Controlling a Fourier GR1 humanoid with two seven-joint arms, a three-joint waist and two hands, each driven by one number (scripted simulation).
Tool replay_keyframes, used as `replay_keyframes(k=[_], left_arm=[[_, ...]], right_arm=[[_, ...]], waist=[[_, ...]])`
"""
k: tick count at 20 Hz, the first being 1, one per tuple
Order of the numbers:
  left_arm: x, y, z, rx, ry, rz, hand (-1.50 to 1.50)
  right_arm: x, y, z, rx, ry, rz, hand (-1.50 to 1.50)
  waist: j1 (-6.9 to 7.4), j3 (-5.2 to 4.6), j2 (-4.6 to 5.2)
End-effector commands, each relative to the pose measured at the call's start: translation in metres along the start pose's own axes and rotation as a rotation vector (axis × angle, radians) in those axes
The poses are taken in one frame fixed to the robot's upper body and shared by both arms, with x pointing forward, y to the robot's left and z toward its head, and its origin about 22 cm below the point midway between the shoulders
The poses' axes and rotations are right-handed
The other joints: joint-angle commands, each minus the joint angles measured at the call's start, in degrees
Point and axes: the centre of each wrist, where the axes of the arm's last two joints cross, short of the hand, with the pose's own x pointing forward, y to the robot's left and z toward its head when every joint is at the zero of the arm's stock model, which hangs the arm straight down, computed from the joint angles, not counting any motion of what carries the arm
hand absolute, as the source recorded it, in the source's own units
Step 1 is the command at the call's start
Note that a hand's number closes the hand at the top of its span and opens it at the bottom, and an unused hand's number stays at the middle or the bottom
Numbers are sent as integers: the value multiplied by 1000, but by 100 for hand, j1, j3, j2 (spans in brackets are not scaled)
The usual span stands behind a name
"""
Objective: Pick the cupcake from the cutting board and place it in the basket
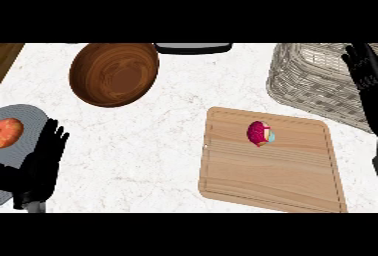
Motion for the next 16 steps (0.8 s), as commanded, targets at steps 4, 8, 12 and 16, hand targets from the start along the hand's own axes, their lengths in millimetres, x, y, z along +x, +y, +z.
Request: replay_keyframes(k=[4,8,12,16], left_arm=[[41,-16,-30,-109,-39,-160,0],[50,-26,-35,-204,-59,-209,0],[57,-39,-42,-257,-27,-214,0],[62,-47,-52,-258,-27,-230,0]], right_arm=[[54,28,-46,43,-79,378,150],[32,42,-29,449,15,864,150],[2,123,-4,513,-78,1043,-150],[3,210,1,407,-96,1126,-150]], waist=[[270,-81,-127],[491,-162,3],[620,-83,-12],[581,-76,-47]])
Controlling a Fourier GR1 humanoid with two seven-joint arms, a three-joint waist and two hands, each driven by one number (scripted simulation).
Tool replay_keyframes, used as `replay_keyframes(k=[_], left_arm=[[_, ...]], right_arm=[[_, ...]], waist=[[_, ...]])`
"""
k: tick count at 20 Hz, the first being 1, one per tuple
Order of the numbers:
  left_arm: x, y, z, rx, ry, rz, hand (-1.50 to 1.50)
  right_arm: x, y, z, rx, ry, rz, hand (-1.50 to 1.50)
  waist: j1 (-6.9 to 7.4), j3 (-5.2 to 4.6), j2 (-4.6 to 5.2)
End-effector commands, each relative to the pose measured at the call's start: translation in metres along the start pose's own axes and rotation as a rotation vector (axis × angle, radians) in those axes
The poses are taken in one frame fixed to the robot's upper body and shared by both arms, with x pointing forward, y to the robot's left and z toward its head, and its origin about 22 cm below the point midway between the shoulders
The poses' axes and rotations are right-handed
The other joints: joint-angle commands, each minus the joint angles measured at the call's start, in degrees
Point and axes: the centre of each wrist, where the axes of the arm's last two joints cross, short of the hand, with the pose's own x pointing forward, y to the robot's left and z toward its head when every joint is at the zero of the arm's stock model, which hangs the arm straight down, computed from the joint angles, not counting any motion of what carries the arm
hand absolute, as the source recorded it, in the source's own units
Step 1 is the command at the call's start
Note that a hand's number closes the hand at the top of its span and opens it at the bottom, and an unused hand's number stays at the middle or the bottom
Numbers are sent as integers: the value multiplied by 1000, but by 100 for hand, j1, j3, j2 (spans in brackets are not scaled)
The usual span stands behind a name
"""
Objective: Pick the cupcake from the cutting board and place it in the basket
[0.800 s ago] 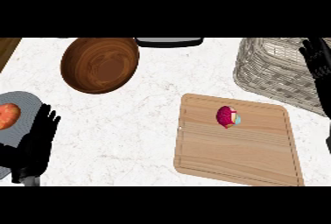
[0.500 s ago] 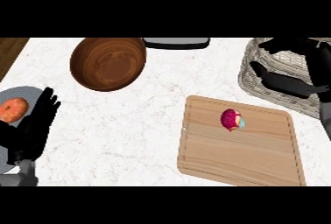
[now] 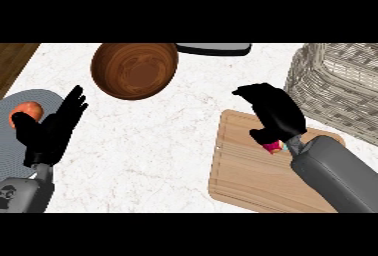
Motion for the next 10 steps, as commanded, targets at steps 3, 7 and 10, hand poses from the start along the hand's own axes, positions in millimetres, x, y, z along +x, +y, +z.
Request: replay_keyframes(k=[3,7,10], left_arm=[[12,-2,-15,-11,-1,-16,0],[15,-2,-20,-14,18,0,0],[7,-13,-17,-30,37,-11,0]], right_arm=[[102,50,-39,-16,135,171,-150],[140,49,-66,82,370,333,-150],[148,36,-85,81,516,600,-150]], waist=[[39,13,-29],[41,-3,-56],[21,-14,-99]])
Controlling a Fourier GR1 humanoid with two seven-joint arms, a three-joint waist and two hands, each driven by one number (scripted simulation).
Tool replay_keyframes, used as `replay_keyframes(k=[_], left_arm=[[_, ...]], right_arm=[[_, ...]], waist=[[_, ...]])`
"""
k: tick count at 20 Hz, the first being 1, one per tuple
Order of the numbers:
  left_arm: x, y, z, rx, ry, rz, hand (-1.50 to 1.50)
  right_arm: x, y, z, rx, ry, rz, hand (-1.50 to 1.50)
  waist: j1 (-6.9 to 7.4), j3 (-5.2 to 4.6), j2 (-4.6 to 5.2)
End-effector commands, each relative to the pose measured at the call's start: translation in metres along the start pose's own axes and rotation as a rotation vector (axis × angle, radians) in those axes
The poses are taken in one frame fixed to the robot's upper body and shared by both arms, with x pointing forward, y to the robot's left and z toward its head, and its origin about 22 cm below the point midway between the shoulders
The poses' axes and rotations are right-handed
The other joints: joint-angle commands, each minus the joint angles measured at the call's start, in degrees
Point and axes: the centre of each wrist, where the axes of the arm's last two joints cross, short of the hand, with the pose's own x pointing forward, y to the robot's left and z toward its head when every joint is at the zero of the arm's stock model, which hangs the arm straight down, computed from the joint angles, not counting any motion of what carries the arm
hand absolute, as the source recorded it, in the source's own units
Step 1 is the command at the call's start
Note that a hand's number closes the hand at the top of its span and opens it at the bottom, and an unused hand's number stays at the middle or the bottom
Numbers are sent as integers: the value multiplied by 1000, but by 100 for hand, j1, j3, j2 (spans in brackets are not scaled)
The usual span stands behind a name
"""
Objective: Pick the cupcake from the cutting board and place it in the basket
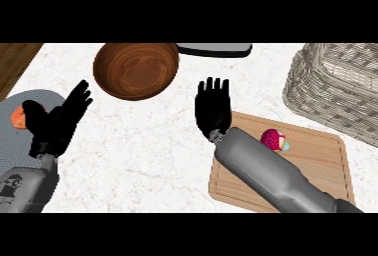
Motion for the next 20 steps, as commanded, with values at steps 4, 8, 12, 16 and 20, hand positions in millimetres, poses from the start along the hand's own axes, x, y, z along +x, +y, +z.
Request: replay_keyframes(k=[4,8,12,16,20], left_arm=[[-3,-3,-4,-9,18,-4,0],[1,-5,-9,-15,13,-8,0],[7,-4,-11,2,4,16,0],[5,3,-12,1,18,-1,0],[-15,-7,-6,1,17,2,0]], right_arm=[[41,-49,-23,-53,379,425,-150],[40,-85,-33,51,435,444,-150],[25,-95,-52,249,476,387,-150],[26,-125,-55,287,488,355,-150],[33,-138,-42,305,439,259,-150]], waist=[[73,-6,-19],[33,4,-41],[74,7,-40],[92,7,-58],[-36,10,-109]])
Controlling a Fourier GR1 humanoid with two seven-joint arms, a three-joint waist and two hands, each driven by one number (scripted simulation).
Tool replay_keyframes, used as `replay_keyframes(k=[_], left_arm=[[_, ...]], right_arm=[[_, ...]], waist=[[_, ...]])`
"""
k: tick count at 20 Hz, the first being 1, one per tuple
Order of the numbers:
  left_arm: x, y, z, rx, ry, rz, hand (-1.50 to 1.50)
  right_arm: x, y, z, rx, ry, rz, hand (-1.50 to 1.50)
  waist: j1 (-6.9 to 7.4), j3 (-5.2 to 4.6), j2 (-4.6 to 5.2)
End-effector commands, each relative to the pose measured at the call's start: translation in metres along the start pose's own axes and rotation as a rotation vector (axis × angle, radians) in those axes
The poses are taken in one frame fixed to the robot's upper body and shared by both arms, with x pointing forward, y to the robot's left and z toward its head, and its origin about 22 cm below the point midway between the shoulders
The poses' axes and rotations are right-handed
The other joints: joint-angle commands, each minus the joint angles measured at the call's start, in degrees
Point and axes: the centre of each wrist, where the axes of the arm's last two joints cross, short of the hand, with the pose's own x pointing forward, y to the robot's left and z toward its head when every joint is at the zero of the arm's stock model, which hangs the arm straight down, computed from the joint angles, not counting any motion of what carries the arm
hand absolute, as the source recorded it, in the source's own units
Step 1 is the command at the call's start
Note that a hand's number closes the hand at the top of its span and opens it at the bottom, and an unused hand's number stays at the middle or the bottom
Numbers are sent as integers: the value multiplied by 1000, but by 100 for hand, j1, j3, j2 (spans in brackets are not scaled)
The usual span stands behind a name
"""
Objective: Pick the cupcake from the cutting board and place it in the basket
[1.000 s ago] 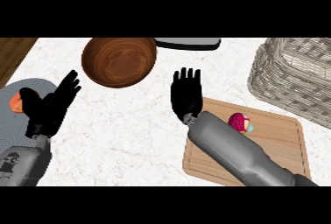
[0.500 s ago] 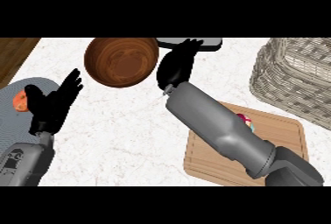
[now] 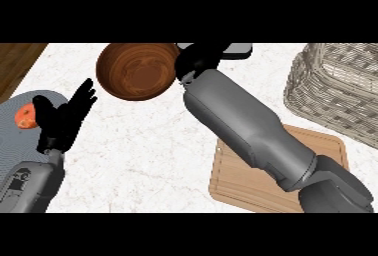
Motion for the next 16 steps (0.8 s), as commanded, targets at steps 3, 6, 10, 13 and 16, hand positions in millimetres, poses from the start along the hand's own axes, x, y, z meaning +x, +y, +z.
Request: replay_keyframes(k=[3,6,10,13,16], left_arm=[[-7,19,2,24,18,1,0],[-1,19,-3,41,22,17,0],[-5,15,4,60,19,23,0],[-10,34,19,63,26,25,0],[-13,40,12,99,44,19,0]], right_arm=[[11,-16,37,16,122,17,-150],[16,-10,53,-49,70,-39,-150],[19,14,66,-23,33,-31,-150],[24,41,71,-65,21,-52,-150],[25,83,74,-93,-20,-68,-150]], waist=[[-160,5,-46],[-278,13,-18],[-414,18,-59],[-451,23,-67],[-593,25,-39]])
